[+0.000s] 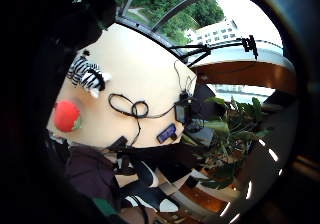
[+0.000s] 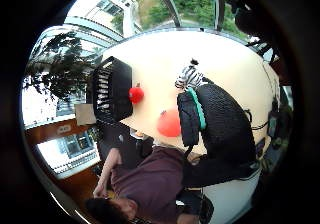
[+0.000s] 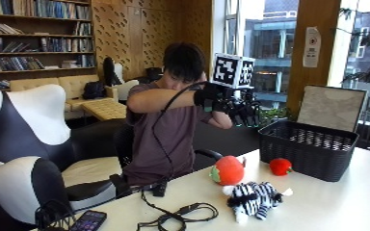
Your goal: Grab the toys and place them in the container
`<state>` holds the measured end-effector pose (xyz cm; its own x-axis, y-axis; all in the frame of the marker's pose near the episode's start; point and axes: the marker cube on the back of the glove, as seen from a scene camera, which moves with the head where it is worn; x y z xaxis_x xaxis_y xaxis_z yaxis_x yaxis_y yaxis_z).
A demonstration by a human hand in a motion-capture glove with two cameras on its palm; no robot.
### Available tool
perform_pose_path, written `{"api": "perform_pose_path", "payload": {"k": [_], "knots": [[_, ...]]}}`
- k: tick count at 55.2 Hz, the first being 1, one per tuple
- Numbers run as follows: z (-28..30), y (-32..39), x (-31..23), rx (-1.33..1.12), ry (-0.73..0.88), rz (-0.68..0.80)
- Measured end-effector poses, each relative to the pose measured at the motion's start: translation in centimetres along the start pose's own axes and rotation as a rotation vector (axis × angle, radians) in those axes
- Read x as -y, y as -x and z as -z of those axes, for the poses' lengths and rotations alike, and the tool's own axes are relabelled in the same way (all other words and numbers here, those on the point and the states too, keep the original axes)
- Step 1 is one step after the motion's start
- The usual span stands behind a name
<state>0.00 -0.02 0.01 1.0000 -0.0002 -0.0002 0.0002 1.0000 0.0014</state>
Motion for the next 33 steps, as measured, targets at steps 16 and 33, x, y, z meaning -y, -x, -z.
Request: {"api": "perform_pose_path", "payload": {"k": [16,33], "knots": [[-0.1,-0.8,0.4,-0.005,-0.004,-0.022],[-1.6,-0.9,1.8,0.042,0.032,-0.021]]}}
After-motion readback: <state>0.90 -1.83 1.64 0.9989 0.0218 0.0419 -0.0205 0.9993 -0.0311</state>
